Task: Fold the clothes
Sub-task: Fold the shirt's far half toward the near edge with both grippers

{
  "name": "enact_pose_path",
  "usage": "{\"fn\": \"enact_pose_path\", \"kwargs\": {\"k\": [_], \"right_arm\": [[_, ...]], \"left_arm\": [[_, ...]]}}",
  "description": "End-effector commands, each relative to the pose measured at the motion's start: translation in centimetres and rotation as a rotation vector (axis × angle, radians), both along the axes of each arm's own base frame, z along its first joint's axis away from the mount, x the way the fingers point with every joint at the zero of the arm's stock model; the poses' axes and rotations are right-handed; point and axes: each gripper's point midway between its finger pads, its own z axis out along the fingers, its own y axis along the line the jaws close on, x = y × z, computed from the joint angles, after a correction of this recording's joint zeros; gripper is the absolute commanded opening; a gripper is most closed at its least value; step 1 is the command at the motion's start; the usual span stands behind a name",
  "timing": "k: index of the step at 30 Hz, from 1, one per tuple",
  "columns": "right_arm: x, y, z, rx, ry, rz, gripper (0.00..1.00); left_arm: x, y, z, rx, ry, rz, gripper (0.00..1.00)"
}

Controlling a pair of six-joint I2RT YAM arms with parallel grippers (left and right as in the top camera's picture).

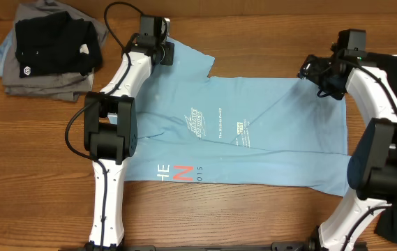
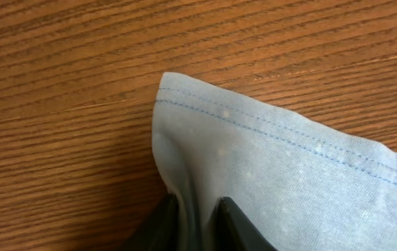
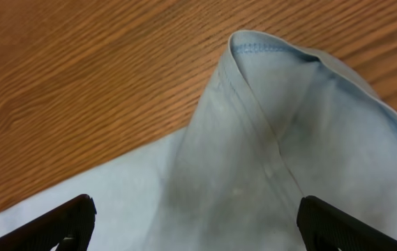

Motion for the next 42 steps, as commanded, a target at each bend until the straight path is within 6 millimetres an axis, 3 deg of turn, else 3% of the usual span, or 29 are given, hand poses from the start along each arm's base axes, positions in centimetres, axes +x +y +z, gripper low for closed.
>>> {"fn": "enact_pose_path", "kwargs": {"k": [1, 6, 20, 29, 34, 37, 42], "right_arm": [[1.2, -0.4, -1.7, -0.024, -0.004, -0.009, 0.97], [2.6, -0.8, -3.8, -0.036, -0.028, -0.014, 0.96], [5.1, -2.2, -2.8, -0.138, -0.134, 0.002, 0.96], [4.9, -1.7, -5.8, -0.148, -0.085, 0.01, 0.9], [4.7, -1.7, -6.6, -0.19, -0.065, 0.005, 0.78], [4.6, -1.9, -6.6, -0.204, -0.06, -0.004, 0.46], [4.1, -1.9, -6.9, -0.201, -0.037, -0.005, 0.22]], "left_arm": [[-0.4, 0.3, -2.4, -0.001, 0.045, 0.036, 0.2], [-0.6, 0.4, -2.5, -0.015, 0.058, 0.057, 0.1], [-1.0, 0.4, -2.8, -0.027, 0.079, 0.078, 0.08], [-1.1, 0.5, -2.9, -0.025, 0.085, 0.078, 0.04], [-1.1, 0.5, -2.9, -0.025, 0.087, 0.078, 0.04], [-1.1, 0.5, -2.9, -0.025, 0.087, 0.078, 0.04], [-1.2, 0.5, -3.0, -0.024, 0.092, 0.078, 0.04]]}}
